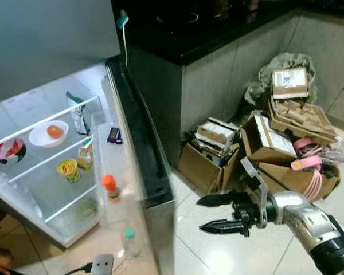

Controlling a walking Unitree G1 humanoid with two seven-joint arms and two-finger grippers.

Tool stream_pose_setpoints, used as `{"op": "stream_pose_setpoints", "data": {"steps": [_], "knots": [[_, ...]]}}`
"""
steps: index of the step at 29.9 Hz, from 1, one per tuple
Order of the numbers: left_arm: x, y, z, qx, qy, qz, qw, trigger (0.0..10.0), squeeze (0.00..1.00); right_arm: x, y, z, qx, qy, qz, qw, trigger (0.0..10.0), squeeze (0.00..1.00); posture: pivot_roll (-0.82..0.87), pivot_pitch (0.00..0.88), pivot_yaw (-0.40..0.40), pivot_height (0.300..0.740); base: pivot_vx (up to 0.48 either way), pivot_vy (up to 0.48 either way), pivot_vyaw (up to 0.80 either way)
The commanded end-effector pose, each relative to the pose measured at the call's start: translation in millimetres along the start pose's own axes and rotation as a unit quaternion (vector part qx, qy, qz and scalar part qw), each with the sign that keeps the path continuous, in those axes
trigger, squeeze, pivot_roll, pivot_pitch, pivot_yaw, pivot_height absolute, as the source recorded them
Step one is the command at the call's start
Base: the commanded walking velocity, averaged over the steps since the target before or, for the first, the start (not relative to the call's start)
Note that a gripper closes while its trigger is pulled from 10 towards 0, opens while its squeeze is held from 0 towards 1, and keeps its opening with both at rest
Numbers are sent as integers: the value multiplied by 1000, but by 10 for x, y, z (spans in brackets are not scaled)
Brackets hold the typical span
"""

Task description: Restocking fridge

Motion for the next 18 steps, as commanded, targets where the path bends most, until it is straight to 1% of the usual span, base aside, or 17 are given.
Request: {"op": "stream_pose_setpoints", "data": {"steps": [1,2,3,4,5,6,7,8,9,10,11,12,13,14,16,17,18], "knots": [[-126,14,49,-6,-5,-22,1000,10000,0,-12,-3,7,-1,-11,9,1000,10000,0,-109,0,-33,740,0,0,0],[-125,14,51,-7,-5,-23,1000,10000,0,-74,36,67,-21,-12,0,1000,10000,0,-111,0,-31,740,0,0,0],[-125,14,51,-7,-5,-23,1000,10000,0,-74,36,67,-21,-12,0,1000,10000,0,-111,0,-31,740,0,0,0],[-125,13,50,-6,-6,-23,1000,10000,0,-144,96,119,-37,-17,-10,999,10000,0,-111,0,-31,740,0,0,0],[-124,13,49,-6,-6,-23,1000,10000,0,-242,184,209,-76,-18,-31,996,10000,0,-110,0,-33,740,0,0,0],[-124,13,49,-6,-6,-23,1000,10000,0,-242,184,209,-76,-18,-31,996,10000,0,-110,0,-33,740,0,0,0],[-123,13,47,-6,-6,-23,1000,10000,0,-308,240,261,-101,-19,-46,994,10000,0,-110,0,-33,740,0,0,0],[-123,13,47,-6,-6,-23,1000,10000,0,-308,240,261,-101,-19,-46,994,10000,0,-110,0,-33,740,0,0,0],[-122,13,46,-5,-5,-23,1000,10000,0,-385,307,326,-134,-19,-64,989,10000,0,-110,0,-33,740,0,0,0],[-121,13,46,-6,-6,-23,1000,10000,0,-476,396,428,-199,-23,-91,976,10000,0,-113,0,-34,740,0,0,0],[-121,13,46,-6,-6,-23,1000,10000,0,-476,396,428,-199,-23,-91,976,10000,0,-113,0,-34,740,0,0,0],[-121,13,48,-6,-6,-23,1000,10000,0,-540,480,512,-256,-21,-112,960,10000,0,-115,0,-34,740,0,0,0],[-123,12,52,-7,-7,-24,1000,10000,0,-592,585,606,-327,-21,-132,935,10000,0,-113,0,-34,740,0,0,0],[-123,12,52,-7,-7,-24,1000,10000,0,-592,585,606,-327,-21,-132,935,10000,0,-113,0,-34,740,0,0,0],[-124,11,63,-8,-8,-24,1000,10000,0,-617,744,731,-425,-4,-153,892,10000,0,-113,0,-34,740,0,0,0],[-124,11,63,-8,-8,-24,1000,10000,0,-617,744,731,-425,-4,-153,892,10000,0,-113,0,-34,740,0,0,0],[-124,11,66,-9,-9,-24,1000,10000,0,-587,787,784,-460,-1,-144,876,10000,0,-110,0,-32,740,0,0,0]]}}
Point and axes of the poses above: a point about 5 cm out from each wrist's last joint towards the gripper, its own y axis pointing back from the gripper into the wrist, its own x axis along the axis of the wrist's last joint, z = x × y, the point moved 2 cm from there along -y, pointing out of the wrist towards the gripper, and after that the axes turned 1 degree about -y, right-handed, at the moved point
